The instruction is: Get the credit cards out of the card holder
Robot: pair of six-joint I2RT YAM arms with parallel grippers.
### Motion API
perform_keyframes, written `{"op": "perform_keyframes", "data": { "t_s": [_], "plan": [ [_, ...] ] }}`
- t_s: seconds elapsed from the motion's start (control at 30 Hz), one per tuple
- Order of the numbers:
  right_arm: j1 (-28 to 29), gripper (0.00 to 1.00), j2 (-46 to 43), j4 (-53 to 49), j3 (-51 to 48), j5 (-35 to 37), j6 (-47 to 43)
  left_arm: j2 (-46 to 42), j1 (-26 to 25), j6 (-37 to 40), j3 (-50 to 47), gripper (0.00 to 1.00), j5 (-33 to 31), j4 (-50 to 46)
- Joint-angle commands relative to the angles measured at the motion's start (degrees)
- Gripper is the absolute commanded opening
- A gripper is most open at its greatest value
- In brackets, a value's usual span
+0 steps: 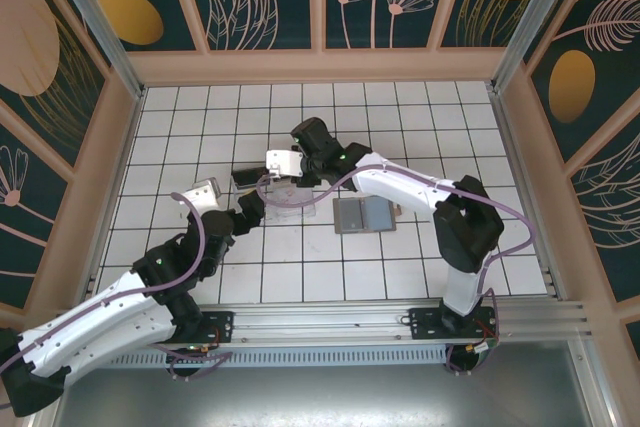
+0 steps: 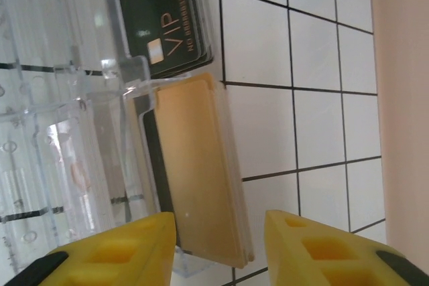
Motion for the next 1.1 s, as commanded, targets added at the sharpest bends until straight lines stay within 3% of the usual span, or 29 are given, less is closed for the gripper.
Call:
{"op": "perform_keyframes", "data": {
  "t_s": [0.0, 0.2, 0.4, 0.57, 0.67, 0.87, 1.07],
  "plan": [
    [-2.0, 0.43, -3.37, 5.28, 0.54, 1.81, 8.58, 0.84, 0.22, 1.72, -0.77, 0.99, 1.44, 2.32],
    [-7.82, 0.43, -12.71, 13.1, -7.52, -0.41, 30.25, 5.83, 0.22, 2.96, 0.78, 0.99, 4.75, 5.14],
    [-14.4, 0.4, -20.4, 11.09, -15.54, -1.12, 56.78, 13.28, 0.22, 2.78, 4.5, 0.97, 6.33, 6.36],
    [-21.95, 0.39, -23.67, 8.52, -23.2, -9.41, 73.18, 19.22, 0.24, 1.62, 6.61, 0.98, 11.62, 10.56],
    [-24.4, 0.37, -25.49, 9.87, -29.84, -11.95, 78.58, 24.29, 0.22, 1.18, 9.3, 0.95, 15.77, 12.31],
    [-25.03, 0.34, -29.01, 11.57, -41.18, -8.29, 84.93, 33.7, 0.09, -1.24, 12.12, 0.84, 24.62, 18.55],
    [-25.12, 0.29, -32.36, 11.5, -49.12, -6.0, 88.73, 42.74, -1.24, -4.42, 14.98, 0.67, 29.68, 21.81]
  ]
}}
